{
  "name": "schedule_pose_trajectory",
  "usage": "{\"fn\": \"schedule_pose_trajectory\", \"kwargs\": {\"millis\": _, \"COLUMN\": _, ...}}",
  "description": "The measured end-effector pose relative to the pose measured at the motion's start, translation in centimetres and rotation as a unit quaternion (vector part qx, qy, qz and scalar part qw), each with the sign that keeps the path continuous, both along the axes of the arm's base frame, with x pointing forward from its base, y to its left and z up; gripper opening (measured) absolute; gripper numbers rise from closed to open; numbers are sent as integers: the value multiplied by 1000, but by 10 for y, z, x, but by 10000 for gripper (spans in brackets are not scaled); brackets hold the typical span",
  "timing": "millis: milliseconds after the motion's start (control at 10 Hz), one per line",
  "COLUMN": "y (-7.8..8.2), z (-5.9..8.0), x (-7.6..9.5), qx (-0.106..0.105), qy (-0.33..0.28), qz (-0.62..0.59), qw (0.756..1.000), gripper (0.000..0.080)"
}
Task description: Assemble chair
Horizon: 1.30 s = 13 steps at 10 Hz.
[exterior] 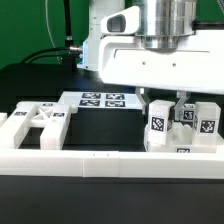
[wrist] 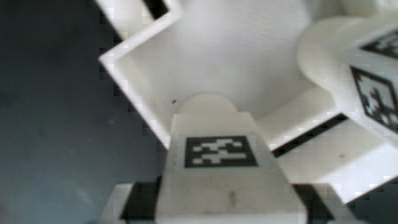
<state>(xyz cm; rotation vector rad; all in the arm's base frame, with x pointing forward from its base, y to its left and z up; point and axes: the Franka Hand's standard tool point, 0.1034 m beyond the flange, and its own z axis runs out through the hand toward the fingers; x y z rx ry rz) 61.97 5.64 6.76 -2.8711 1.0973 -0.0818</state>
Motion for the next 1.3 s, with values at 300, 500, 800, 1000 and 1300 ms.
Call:
{"fn": "schedule_pose_trajectory", "kwargs": {"millis": 300, "y": 0, "z": 1, "x": 1, "qx": 7, "qy": 6, "qz": -106, "qw": 994, "gripper": 287}}
{"fn": "schedule_pose_trajectory", "kwargs": {"millis": 500, "y": 0, "z": 1, "x": 0, "qx": 10, "qy": 7, "qz": -140, "qw": 990, "gripper": 287}}
{"fn": "schedule_pose_trajectory", "kwargs": {"millis": 800, "y": -6, "z": 1, "x": 1, "qx": 5, "qy": 5, "qz": -81, "qw": 997, "gripper": 608}}
{"fn": "schedule_pose_trajectory", "kwargs": {"millis": 1000, "y": -4, "z": 3, "x": 2, "qx": -4, "qy": 3, "qz": 16, "qw": 1000, "gripper": 641}}
{"fn": "schedule_pose_trajectory", "kwargs": {"millis": 1300, "y": -4, "z": 3, "x": 3, "qx": -11, "qy": -2, "qz": 109, "qw": 994, "gripper": 648}}
